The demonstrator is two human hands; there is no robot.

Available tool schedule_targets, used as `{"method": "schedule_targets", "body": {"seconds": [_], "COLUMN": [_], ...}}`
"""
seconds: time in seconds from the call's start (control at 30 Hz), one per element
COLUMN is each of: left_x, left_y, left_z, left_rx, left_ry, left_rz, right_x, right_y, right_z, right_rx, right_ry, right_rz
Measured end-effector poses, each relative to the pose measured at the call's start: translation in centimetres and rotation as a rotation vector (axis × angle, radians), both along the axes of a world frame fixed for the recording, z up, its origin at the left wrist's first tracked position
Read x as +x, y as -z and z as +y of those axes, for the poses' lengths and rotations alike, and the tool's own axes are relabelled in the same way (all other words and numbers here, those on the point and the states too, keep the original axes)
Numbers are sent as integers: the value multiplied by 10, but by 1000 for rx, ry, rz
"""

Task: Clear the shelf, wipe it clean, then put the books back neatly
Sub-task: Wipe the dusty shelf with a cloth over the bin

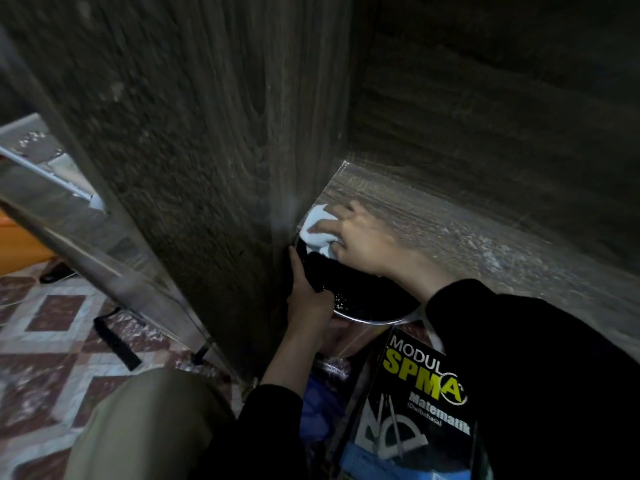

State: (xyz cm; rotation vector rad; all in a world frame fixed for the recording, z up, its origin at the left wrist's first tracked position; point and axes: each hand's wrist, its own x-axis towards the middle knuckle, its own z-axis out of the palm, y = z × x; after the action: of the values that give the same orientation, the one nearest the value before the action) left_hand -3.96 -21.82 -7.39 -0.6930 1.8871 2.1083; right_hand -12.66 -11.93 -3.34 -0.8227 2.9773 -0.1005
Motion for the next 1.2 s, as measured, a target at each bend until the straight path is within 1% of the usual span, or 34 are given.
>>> {"method": "schedule_targets", "body": {"seconds": [0.1,0.17,0.23,0.27,0.3,0.33,0.37,0.4,0.43,0.5,0.6,0.73,0.8,0.87,0.93,1.03,1.07,1.17,1.2], "left_x": [0,-1,-1,-1,-1,-1,-2,-2,-2,-3,-5,-4,-3,-2,-2,-1,-2,-2,-2], "left_y": [-1,-2,-3,-2,-2,-2,-2,-1,-1,1,3,6,9,7,7,4,3,2,2], "left_z": [0,-1,-1,-1,-1,-1,-2,-1,-1,0,1,1,0,0,0,1,1,0,0], "left_rx": [-10,-8,5,10,13,15,20,24,24,19,11,-28,-73,-106,-110,-40,-40,-34,-25], "left_ry": [-12,-6,-6,-8,-6,-3,-2,0,4,1,-3,9,22,22,21,17,14,10,3], "left_rz": [-15,-32,-37,-38,-36,-38,-39,-41,-40,-40,-50,-46,-10,20,24,-15,-20,-21,-29], "right_x": [27,39,41,39,35,30,21,11,1,-19,-31,-19,-13,-6,0,7,11,25,28], "right_y": [-4,-8,-21,-32,-43,-52,-56,-56,-54,-44,-28,1,12,17,17,13,10,3,1], "right_z": [20,37,54,62,68,72,74,72,67,48,3,-52,-58,-54,-41,-9,2,39,52], "right_rx": [91,84,74,4,-131,-304,-457,-543,-547,-399,-124,160,205,230,225,181,183,271,244], "right_ry": [-76,-77,-45,13,106,200,281,331,353,376,426,394,382,322,182,-36,-107,-319,-351], "right_rz": [-9,-39,-125,-199,-274,-302,-259,-171,-72,64,92,170,241,270,281,256,264,233,190]}}
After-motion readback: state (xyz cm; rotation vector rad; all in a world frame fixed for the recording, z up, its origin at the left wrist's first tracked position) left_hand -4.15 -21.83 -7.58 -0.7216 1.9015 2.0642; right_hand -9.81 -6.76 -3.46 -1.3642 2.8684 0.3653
